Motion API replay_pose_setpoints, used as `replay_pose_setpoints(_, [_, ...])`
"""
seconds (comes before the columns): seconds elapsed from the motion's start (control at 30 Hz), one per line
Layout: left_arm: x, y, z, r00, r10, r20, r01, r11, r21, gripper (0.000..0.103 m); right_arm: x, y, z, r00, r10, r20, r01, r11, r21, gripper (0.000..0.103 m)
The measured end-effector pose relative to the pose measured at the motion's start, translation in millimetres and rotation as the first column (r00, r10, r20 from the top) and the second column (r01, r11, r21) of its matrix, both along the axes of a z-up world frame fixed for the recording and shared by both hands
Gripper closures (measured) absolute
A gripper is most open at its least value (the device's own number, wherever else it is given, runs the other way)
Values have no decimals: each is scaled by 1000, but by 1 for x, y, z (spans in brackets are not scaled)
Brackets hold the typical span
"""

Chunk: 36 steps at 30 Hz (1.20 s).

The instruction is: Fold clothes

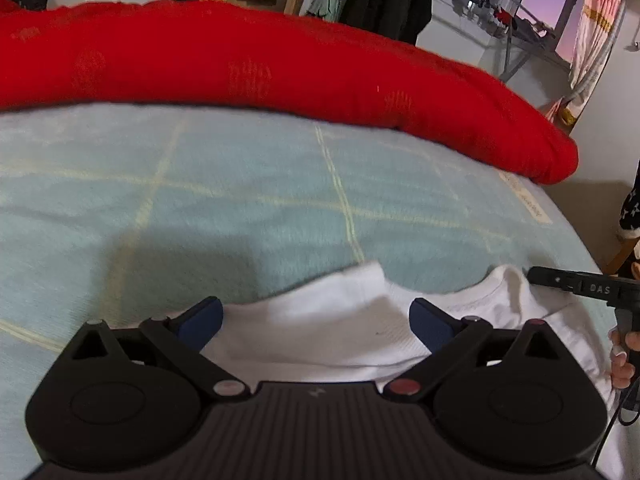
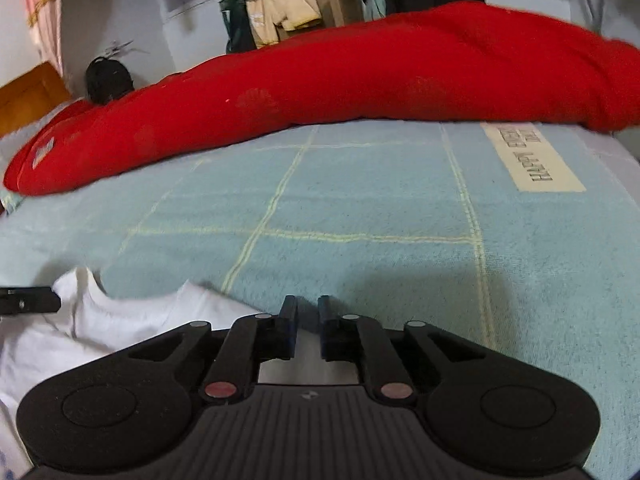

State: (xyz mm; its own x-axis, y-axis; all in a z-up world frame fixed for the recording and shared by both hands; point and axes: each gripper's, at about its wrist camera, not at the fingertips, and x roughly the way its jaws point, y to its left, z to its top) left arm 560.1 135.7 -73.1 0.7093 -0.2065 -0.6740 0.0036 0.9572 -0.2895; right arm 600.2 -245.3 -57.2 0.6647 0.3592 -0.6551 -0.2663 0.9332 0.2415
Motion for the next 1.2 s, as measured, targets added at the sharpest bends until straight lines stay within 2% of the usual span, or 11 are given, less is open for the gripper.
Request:
replay_pose_setpoints(0.13, [-19,25,14,998,-66,-5,66,993,-102,3,-27,-5,27,997,63,39,-63,998,-20,60])
replay_pose_setpoints(0.2, [-21,39,5,996,-83,-30,77,986,-150,3,-39,-7,31,994,104,21,-104,994,-22,60])
replay_pose_setpoints(0.3, [-13,60,-15,997,17,-69,-26,991,-131,5,-33,-13,11,991,112,-68,-112,994,4,60])
replay_pose_setpoints(0.4, [-11,75,-8,994,95,-51,-103,977,-184,5,-18,-32,-2,997,39,-66,-35,998,50,81])
replay_pose_setpoints(0.43, [-11,79,-3,992,114,-48,-122,971,-204,5,-17,-38,0,999,-3,-49,6,998,63,79])
replay_pose_setpoints(0.5, [-14,75,7,998,56,-22,-60,977,-206,5,-22,-43,12,998,-64,-8,64,997,49,65])
replay_pose_setpoints(0.67, [-24,63,1,996,-64,-62,48,972,-231,5,-51,-40,26,998,58,17,-59,997,52,63])
replay_pose_setpoints(0.8, [-39,61,-16,997,-52,-59,44,991,-123,6,-75,-41,8,993,118,-30,-118,993,0,62])
replay_pose_setpoints(0.9, [-56,55,8,1000,-13,-27,12,1000,-23,6,-94,-56,10,997,76,22,-74,995,-59,59])
replay_pose_setpoints(1.03, [-86,29,39,984,-154,90,153,988,15,5,-129,-55,43,986,113,119,-104,991,-78,58])
replay_pose_setpoints(1.2, [-106,-7,20,976,-212,52,207,973,98,5,-147,-27,29,987,143,74,-130,979,-155,58])
